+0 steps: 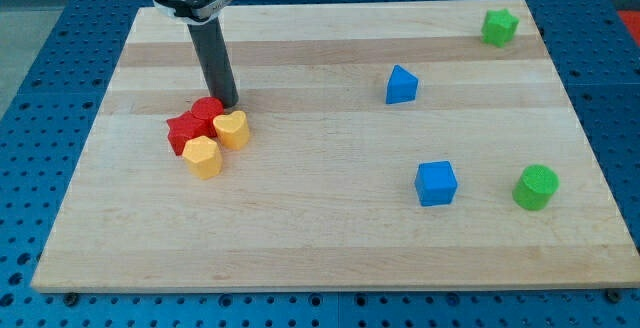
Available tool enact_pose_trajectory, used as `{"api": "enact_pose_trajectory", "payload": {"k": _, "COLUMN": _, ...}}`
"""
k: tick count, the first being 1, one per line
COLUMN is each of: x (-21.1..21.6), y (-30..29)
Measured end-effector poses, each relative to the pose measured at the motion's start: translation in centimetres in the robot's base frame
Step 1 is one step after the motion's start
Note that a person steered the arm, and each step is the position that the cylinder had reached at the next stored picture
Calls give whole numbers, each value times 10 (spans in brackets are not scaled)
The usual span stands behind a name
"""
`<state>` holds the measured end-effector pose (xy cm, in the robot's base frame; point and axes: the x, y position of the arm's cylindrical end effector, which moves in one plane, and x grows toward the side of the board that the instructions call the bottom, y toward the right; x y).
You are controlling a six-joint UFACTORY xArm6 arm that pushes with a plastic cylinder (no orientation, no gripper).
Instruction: Move the red circle into the red star
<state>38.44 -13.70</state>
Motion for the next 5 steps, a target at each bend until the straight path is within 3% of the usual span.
{"api": "enact_pose_trajectory", "payload": {"k": 2, "x": -5, "y": 5}}
{"api": "enact_pose_trajectory", "payload": {"k": 3, "x": 3, "y": 34}}
{"api": "enact_pose_trajectory", "payload": {"k": 5, "x": 41, "y": 147}}
